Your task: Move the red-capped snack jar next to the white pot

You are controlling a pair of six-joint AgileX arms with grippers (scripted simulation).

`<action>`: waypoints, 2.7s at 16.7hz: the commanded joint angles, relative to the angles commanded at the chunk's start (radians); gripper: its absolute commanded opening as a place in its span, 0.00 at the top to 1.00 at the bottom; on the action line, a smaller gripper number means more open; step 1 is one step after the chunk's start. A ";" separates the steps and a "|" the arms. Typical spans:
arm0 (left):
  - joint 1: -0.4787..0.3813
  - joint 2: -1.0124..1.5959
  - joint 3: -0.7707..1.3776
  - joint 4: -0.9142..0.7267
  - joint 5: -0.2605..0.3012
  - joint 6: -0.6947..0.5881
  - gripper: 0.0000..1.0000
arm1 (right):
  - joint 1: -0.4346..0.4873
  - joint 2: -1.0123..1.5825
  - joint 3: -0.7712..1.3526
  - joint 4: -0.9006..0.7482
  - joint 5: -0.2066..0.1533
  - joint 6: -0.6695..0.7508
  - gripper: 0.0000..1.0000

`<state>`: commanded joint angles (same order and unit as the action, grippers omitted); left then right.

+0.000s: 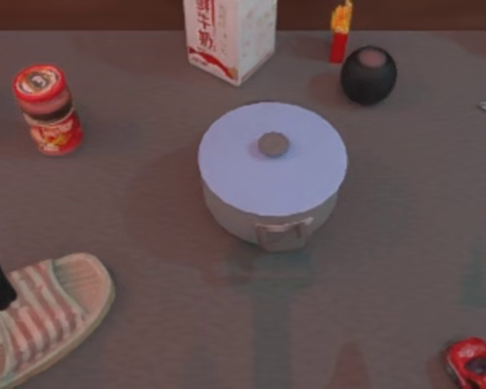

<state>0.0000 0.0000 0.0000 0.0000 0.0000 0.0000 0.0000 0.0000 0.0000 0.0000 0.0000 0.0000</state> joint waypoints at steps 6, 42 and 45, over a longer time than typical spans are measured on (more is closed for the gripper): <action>0.006 0.054 0.092 -0.026 0.002 0.029 0.00 | 0.000 0.000 0.000 0.000 0.000 0.000 0.00; 0.032 2.561 2.586 -1.485 0.172 0.900 0.00 | 0.000 0.000 0.000 0.000 0.000 0.000 0.00; 0.032 2.561 2.586 -1.485 0.172 0.900 0.00 | 0.000 0.000 0.000 0.000 0.000 0.000 0.00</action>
<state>0.0321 2.5613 2.5858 -1.4846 0.1720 0.9002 0.0000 0.0000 0.0000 0.0000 0.0000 0.0000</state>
